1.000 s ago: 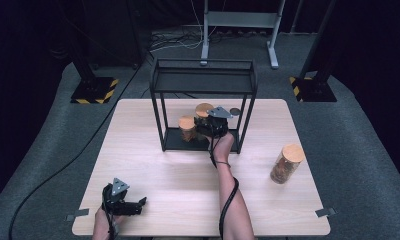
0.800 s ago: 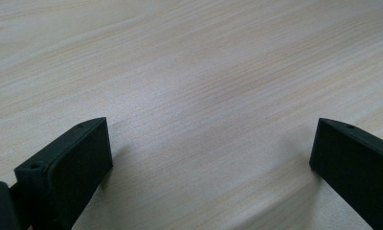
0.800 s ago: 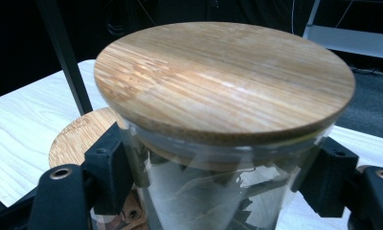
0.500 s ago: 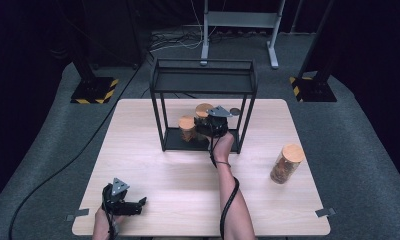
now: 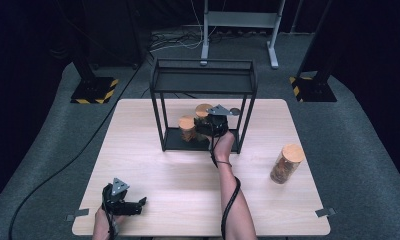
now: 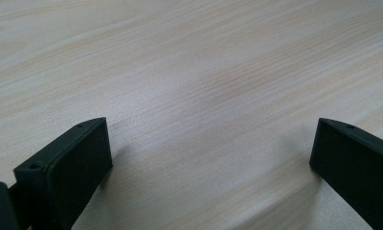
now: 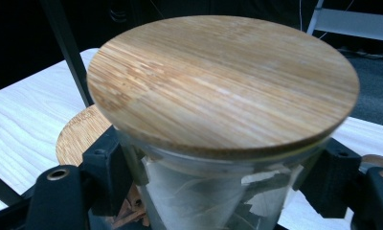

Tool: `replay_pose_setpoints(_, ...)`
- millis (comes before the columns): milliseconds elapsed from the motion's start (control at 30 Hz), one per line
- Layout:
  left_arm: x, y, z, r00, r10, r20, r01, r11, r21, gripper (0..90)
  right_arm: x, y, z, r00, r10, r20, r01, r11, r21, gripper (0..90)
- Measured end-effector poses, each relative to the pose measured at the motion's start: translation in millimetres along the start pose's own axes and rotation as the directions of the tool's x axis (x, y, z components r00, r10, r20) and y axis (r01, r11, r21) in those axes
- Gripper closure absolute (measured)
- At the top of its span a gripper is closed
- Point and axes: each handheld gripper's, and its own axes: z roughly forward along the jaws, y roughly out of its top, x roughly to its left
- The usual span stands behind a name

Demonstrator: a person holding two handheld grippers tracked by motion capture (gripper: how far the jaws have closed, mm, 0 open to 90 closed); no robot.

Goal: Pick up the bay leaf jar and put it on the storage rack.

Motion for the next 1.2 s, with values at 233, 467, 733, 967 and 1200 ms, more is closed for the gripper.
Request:
replay_pose_setpoints(233,-0.1,0.0,0.1,1.0000,-0.001,0.000,0.001,1.0000,-0.001,0.0,-0.3,1.1,-0.4,0.9988,0.043,-0.024,-0.042,0.999,0.026,13.5)
replay_pose_setpoints(467,-0.1,0.0,0.0,1.0000,-0.001,0.000,0.001,1.0000,-0.001,0.0,0.4,4.7,-1.1,0.9916,0.106,-0.074,-0.093,0.983,0.158,0.4)
replay_pose_setpoints(733,-0.1,0.1,0.1,1.0000,-0.001,0.000,0.001,1.0000,-0.001,0.0,6.2,1.8,-13.1,0.9942,0.091,-0.057,-0.072,0.960,0.270,0.0)
replay_pose_setpoints(967,0.0,0.2,0.3,1.0000,-0.002,0.000,0.002,1.0000,-0.001,0.0,8.4,-9.5,-30.9,0.9916,0.092,-0.092,-0.060,0.952,0.300,0.0)
replay_pose_setpoints(1200,0.0,0.2,0.3,1.0000,-0.002,0.000,0.002,1.0000,-0.001,0.0,17.7,-31.2,-59.2,0.9859,0.067,-0.153,-0.015,0.948,0.319,0.0)
